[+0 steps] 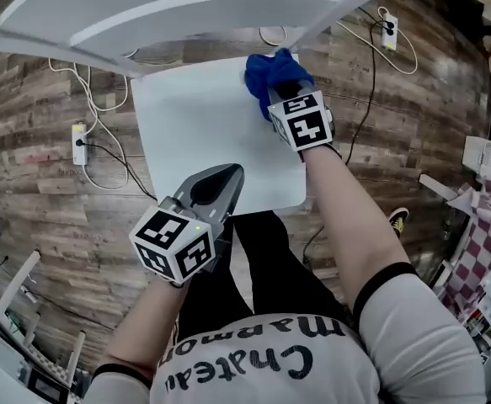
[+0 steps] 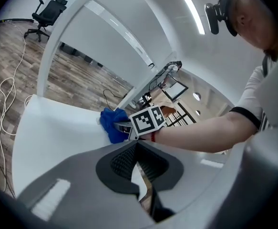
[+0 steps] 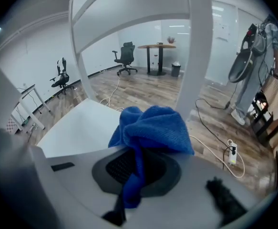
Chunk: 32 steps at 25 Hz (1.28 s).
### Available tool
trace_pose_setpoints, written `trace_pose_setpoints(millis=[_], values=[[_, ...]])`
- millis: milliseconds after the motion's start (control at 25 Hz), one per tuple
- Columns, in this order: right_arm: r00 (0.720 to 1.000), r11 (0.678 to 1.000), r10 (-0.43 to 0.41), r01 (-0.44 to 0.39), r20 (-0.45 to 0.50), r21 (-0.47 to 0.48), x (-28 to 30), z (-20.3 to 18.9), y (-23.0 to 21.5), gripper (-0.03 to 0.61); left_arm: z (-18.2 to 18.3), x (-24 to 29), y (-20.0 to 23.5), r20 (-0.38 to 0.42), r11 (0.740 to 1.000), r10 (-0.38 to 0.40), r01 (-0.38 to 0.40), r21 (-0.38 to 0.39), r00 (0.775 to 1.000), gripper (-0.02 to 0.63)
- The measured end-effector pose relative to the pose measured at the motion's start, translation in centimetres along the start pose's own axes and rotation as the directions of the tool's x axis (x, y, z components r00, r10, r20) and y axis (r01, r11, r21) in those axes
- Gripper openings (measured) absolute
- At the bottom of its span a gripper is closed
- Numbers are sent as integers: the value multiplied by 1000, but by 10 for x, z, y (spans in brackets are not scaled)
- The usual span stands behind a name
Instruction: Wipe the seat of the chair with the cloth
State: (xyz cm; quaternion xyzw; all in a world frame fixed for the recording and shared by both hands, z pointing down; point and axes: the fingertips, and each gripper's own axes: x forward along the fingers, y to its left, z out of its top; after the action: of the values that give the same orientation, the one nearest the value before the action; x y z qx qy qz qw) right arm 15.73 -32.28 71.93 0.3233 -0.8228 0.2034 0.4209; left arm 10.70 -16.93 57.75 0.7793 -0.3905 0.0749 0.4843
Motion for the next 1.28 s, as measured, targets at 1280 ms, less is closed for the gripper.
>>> trace_pose_setpoints(millis=[1280], values=[[838, 831, 544, -545, -40, -110, -11, 54, 285, 29, -46, -133, 108, 54, 963, 202, -188, -194, 978, 8]])
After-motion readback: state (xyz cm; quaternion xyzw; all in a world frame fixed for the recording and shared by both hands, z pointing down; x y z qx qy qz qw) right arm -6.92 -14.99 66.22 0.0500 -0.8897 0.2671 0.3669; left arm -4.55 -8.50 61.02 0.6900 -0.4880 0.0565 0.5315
